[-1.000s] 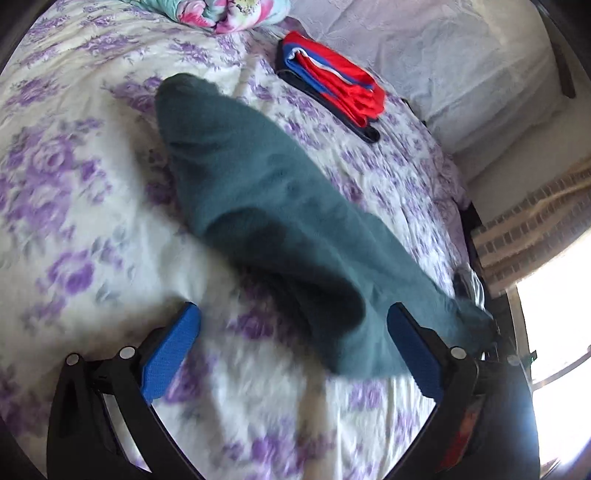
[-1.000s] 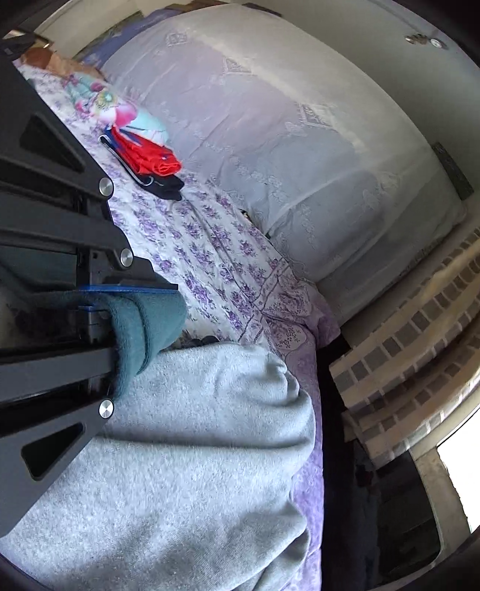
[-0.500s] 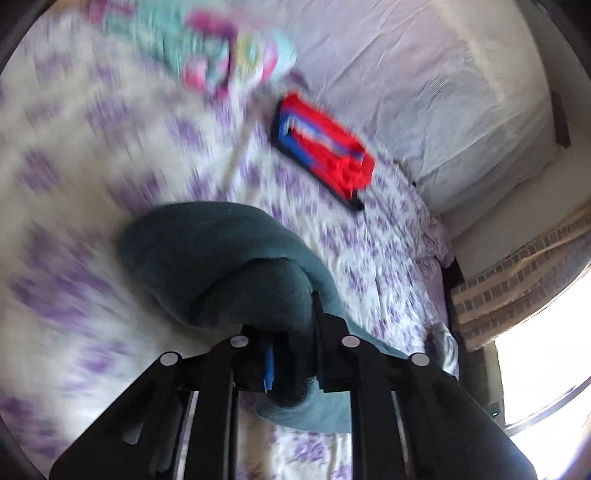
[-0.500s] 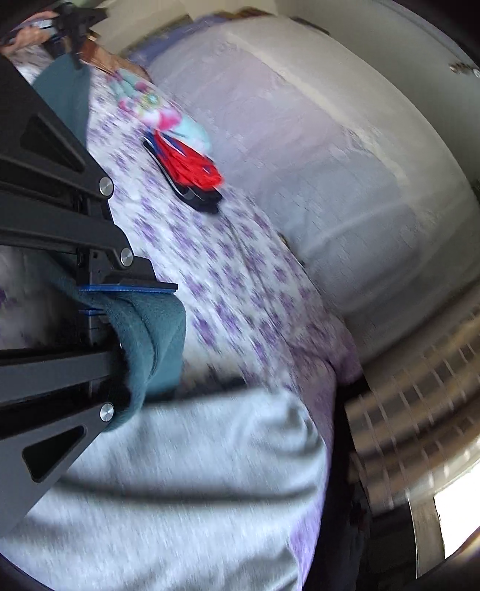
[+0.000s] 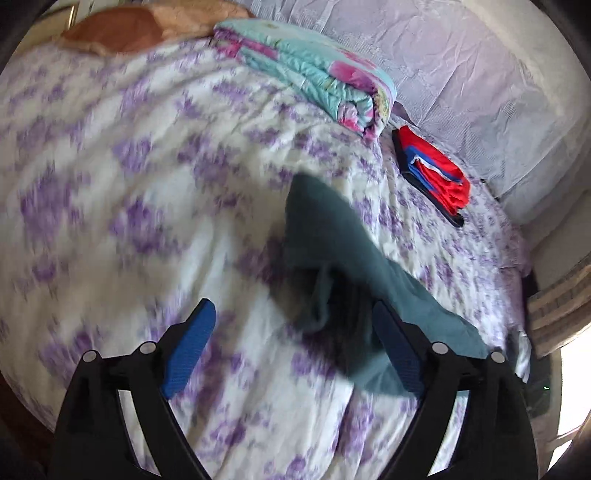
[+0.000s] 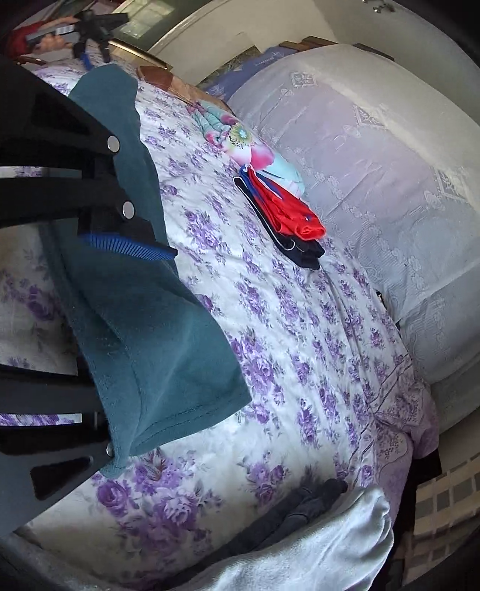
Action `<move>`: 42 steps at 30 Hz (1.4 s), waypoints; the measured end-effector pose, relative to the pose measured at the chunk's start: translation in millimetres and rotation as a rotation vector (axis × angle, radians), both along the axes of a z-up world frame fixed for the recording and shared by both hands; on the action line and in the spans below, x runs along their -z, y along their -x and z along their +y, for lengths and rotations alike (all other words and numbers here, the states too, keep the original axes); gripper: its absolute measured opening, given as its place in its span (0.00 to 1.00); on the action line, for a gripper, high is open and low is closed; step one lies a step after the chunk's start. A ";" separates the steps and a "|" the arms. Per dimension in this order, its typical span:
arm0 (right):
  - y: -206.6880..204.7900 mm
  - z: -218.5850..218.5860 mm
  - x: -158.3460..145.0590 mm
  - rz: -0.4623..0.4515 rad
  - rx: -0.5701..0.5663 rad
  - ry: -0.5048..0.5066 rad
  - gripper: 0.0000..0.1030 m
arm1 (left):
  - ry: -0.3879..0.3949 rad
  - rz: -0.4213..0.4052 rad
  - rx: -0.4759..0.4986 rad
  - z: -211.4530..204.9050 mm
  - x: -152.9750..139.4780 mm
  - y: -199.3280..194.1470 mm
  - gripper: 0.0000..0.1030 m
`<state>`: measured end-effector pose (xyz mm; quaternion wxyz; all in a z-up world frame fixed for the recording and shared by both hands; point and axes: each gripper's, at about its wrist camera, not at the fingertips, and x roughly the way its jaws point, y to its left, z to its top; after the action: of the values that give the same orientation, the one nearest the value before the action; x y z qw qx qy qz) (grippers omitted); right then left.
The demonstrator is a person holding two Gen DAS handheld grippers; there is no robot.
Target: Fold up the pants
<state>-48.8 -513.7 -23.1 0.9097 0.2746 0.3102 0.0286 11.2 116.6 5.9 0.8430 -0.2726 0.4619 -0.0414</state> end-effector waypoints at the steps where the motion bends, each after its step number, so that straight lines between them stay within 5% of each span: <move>1: 0.1 2.3 -0.6 0.000 -0.001 0.007 0.40 | 0.044 0.019 0.014 -3.7 10.7 0.4 0.82; 3: -0.1 5.9 -0.2 0.004 -0.004 0.023 0.43 | 0.105 0.028 0.040 -12.5 25.0 2.6 0.82; 5: 0.3 9.5 0.3 0.006 -0.003 0.031 0.47 | 0.066 -0.009 0.038 -27.6 21.9 -3.5 0.82; 8: 3.7 10.7 1.2 0.002 0.006 0.030 0.55 | 0.179 -0.048 0.055 -42.0 25.7 -35.2 0.82; 10: 4.3 8.1 2.1 -0.001 0.012 0.019 0.55 | 0.213 -0.046 0.041 -50.2 31.6 -60.3 0.65; 11: 4.4 6.2 3.2 0.003 0.017 0.011 0.55 | 0.214 -0.049 0.042 -52.7 31.4 -69.8 0.48; 13: 4.7 2.7 5.6 0.010 0.026 -0.005 0.55 | 0.210 -0.084 0.048 -52.3 21.1 -77.6 0.43; 18: 1.6 0.4 9.5 0.020 0.018 -0.026 0.56 | -0.074 -0.096 0.123 -44.6 -26.7 -57.8 0.47; 19: 1.4 1.7 9.9 0.018 0.013 -0.028 0.56 | -0.125 -0.081 0.132 -38.2 -32.2 -52.0 0.52; 21: 1.5 1.6 9.0 0.014 0.013 -0.023 0.56 | -0.298 -0.066 0.121 -24.0 -39.9 -36.6 0.79; 23: 2.4 1.5 8.8 0.008 0.014 -0.025 0.57 | -0.465 -0.042 0.023 1.6 -34.8 -18.4 0.90; 25: 2.6 0.9 8.8 0.006 0.016 -0.026 0.57 | -0.383 0.008 -0.041 29.2 -19.9 -4.3 0.89; 29: 2.0 1.3 8.8 0.015 0.017 -0.017 0.58 | -0.028 0.009 -0.021 51.9 6.5 20.0 0.79; 35: 0.3 2.2 9.0 0.025 0.023 -0.012 0.59 | 0.163 0.002 -0.005 26.7 30.7 9.7 0.80; 38: 0.7 0.2 9.1 0.024 0.030 -0.018 0.59 | 0.193 -0.046 -0.017 12.1 24.1 0.0 0.77; 40: 1.1 -0.4 9.6 0.023 0.032 -0.023 0.59 | 0.258 -0.056 -0.040 9.4 25.9 -8.0 0.51; 41: 1.2 -0.6 10.1 0.024 0.033 -0.025 0.59 | 0.277 -0.050 -0.062 12.1 27.3 -13.6 0.26; 42: 1.2 -1.1 10.2 0.023 0.033 -0.027 0.59 | 0.288 -0.056 -0.062 13.4 26.7 -16.5 0.18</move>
<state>-50.0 -514.8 -33.2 0.9026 0.2925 0.3155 0.0146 27.7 130.1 -20.8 0.8085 -0.4036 0.4190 -0.0889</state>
